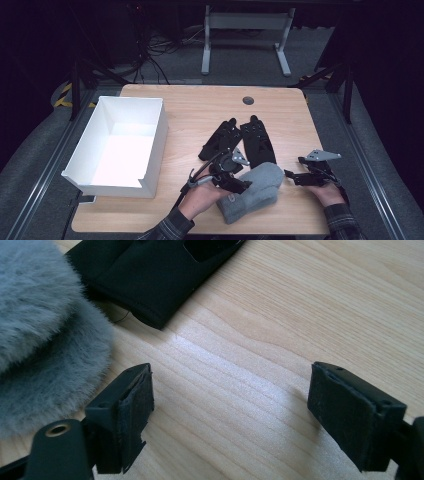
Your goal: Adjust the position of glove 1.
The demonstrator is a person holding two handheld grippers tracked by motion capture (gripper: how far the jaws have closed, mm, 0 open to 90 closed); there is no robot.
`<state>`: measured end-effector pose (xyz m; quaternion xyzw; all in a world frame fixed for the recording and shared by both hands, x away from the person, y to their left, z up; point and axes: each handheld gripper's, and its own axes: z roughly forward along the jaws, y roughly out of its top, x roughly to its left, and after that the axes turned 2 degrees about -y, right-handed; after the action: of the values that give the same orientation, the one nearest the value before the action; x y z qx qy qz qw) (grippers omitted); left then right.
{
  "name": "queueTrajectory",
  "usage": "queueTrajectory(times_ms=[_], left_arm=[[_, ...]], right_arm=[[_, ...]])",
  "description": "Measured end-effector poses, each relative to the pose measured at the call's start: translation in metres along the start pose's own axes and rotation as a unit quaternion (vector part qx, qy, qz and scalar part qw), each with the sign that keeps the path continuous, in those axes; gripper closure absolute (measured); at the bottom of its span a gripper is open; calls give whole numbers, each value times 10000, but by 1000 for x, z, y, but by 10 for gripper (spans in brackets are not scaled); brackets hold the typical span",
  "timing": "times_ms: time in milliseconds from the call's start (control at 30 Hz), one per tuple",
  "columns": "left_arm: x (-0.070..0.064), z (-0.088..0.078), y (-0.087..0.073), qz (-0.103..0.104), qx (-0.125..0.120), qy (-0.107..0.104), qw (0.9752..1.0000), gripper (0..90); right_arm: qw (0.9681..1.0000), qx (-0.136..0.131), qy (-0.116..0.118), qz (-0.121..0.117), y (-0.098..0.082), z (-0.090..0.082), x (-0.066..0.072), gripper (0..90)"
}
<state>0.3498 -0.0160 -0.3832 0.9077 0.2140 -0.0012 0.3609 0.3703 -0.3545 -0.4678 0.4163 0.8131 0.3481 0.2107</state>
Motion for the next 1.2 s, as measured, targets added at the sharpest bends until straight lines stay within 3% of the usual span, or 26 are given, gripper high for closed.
queueTrajectory(times_ms=[300, 433, 600, 733, 867, 900, 1033, 1133, 1200], left_arm=[[14, -17, -31, -125, -62, 17, 9999, 477], [22, -23, -47, -259, -34, 218, 9994, 673], [29, -19, -62, -435, 198, 237, 9986, 895], [24, -16, -68, -469, 385, -7, 9982, 899], [20, -20, -65, -466, 277, -166, 9984, 899], [17, -21, -63, -473, 159, -278, 9984, 899], [9, -21, -57, -473, 91, -640, 9968, 899], [7, -15, -55, -345, 260, -343, 9985, 898], [11, -11, -57, -392, 270, -294, 9984, 881]], right_arm=[[10000, -7, 11, 6, 0, 0, 0, 189], [10000, -8, 8, 7, 0, 0, 0, 189], [10000, -7, 4, 11, 0, 0, 0, 188], [10000, -8, 3, 12, 0, 0, 0, 188], [10000, -8, 4, 12, 0, 0, 0, 188], [10000, -7, 3, 13, 0, 0, 0, 188], [10000, -3, 3, 10, 0, 0, 0, 189], [10000, -3, 3, 11, 0, 0, 0, 188], [10000, -3, 3, 10, 0, 0, 0, 188]])
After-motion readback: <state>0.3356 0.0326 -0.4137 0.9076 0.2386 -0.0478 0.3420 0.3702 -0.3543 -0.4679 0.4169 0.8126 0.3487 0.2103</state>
